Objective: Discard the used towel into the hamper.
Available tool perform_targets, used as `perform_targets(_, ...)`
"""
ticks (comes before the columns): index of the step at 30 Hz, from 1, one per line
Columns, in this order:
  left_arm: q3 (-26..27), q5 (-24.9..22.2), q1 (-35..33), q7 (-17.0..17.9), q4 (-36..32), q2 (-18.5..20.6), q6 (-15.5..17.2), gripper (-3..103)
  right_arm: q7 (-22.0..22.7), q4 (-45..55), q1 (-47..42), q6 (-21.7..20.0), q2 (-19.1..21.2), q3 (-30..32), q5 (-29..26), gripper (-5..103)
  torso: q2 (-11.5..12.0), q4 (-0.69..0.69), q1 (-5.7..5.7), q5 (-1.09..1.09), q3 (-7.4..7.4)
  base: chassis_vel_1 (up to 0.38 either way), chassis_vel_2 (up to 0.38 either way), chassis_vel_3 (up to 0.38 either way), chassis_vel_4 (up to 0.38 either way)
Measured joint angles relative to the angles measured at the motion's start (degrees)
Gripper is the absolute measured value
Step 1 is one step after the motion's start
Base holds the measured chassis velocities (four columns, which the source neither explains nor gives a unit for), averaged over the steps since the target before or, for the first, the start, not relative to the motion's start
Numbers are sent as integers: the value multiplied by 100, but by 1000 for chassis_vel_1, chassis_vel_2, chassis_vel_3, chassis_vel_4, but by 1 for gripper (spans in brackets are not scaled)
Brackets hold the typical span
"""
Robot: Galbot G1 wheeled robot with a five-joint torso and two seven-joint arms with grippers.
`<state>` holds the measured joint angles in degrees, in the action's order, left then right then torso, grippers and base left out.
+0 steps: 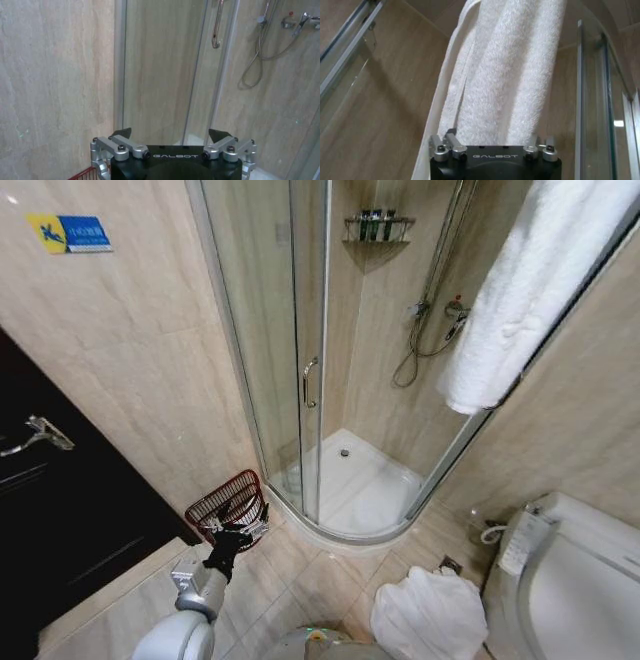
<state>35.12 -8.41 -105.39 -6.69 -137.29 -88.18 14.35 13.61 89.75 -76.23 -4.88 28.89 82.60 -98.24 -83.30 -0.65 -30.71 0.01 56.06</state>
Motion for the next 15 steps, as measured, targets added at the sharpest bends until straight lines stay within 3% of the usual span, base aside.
perform_targets(8, 0, 0, 0, 0, 0, 0, 0, 100, -74, -75, 23, 12, 5, 25, 12, 41, 0, 1, 0, -1, 0, 0, 0, 0, 0)
perform_targets(11, 0, 0, 0, 0, 0, 0, 0, 100, -91, -97, 35, 12, -12, 36, 6, 35, 0, 1, 0, 0, 0, 0, 0, 0, 0)
perform_targets(14, 0, 0, 0, 0, 0, 0, 0, 100, -97, -59, 101, 12, -89, 21, -4, 19, -1, 2, 0, 0, 0, 0, 0, 0, 0)
perform_targets(15, 0, 0, 0, 0, 0, 0, 0, 100, -97, -59, 101, 12, -89, 21, -4, 19, -1, 2, 0, 0, 0, 0, 0, 0, 0)
